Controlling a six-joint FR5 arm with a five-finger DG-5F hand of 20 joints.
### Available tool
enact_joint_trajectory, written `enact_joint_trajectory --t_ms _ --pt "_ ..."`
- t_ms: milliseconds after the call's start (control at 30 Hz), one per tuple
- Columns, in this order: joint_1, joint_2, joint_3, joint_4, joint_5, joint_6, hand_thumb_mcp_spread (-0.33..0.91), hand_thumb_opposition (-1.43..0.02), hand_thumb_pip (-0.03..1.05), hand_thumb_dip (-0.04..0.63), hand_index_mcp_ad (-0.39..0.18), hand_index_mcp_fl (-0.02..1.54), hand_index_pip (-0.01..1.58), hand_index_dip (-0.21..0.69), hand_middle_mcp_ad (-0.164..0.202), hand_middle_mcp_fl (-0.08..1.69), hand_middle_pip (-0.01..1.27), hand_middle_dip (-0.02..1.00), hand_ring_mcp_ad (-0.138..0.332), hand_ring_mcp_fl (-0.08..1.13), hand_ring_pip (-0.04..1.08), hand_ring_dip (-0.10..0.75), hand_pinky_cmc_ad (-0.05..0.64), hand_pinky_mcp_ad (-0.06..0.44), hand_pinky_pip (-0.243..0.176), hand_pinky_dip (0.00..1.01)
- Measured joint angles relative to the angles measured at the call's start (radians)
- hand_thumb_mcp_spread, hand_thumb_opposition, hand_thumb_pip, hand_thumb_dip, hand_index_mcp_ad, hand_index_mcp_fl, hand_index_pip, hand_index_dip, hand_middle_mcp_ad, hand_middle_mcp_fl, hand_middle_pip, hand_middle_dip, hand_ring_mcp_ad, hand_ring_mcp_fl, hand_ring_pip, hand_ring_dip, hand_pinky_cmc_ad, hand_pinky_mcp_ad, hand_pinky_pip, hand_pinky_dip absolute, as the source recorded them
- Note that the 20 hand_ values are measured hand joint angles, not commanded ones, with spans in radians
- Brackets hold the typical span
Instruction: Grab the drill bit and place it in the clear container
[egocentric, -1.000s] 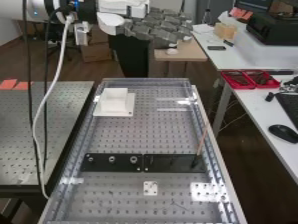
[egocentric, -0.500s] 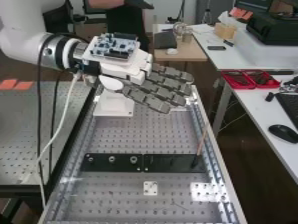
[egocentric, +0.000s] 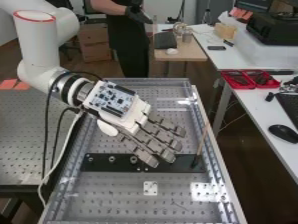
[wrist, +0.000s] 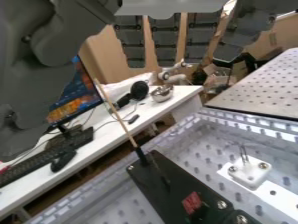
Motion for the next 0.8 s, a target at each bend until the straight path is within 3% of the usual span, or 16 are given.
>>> enact_joint_trajectory --t_ms 433,567,667,800 --pt "0.007 -0.068 -0.015 0.111 0.112 0.02 0.3 -0.73 0.48 0.101 -0.056 0.29 0.09 0.414 0.124 0.11 0.14 0.11 0.131 0.03 0.09 -0.038 0.253 0.182 -0.101 0.13" --pt "0.018 -0.083 -0.012 0.155 0.138 0.01 0.34 -0.74 0.52 0.126 -0.063 0.35 0.09 0.415 0.122 0.1 0.14 0.12 0.134 0.03 0.08 -0.038 0.248 0.18 -0.101 0.13" --pt "0.027 -0.099 -0.007 0.192 0.159 -0.001 0.36 -0.76 0.57 0.176 -0.077 0.37 0.18 0.417 0.122 0.11 0.14 0.13 0.131 0.03 0.09 -0.031 0.248 0.18 -0.105 0.13" --pt "0.036 -0.113 -0.002 0.225 0.176 -0.016 0.38 -0.77 0.57 0.192 -0.087 0.39 0.38 0.408 0.122 0.15 0.14 0.13 0.117 0.03 0.09 -0.023 0.25 0.171 -0.101 0.13"
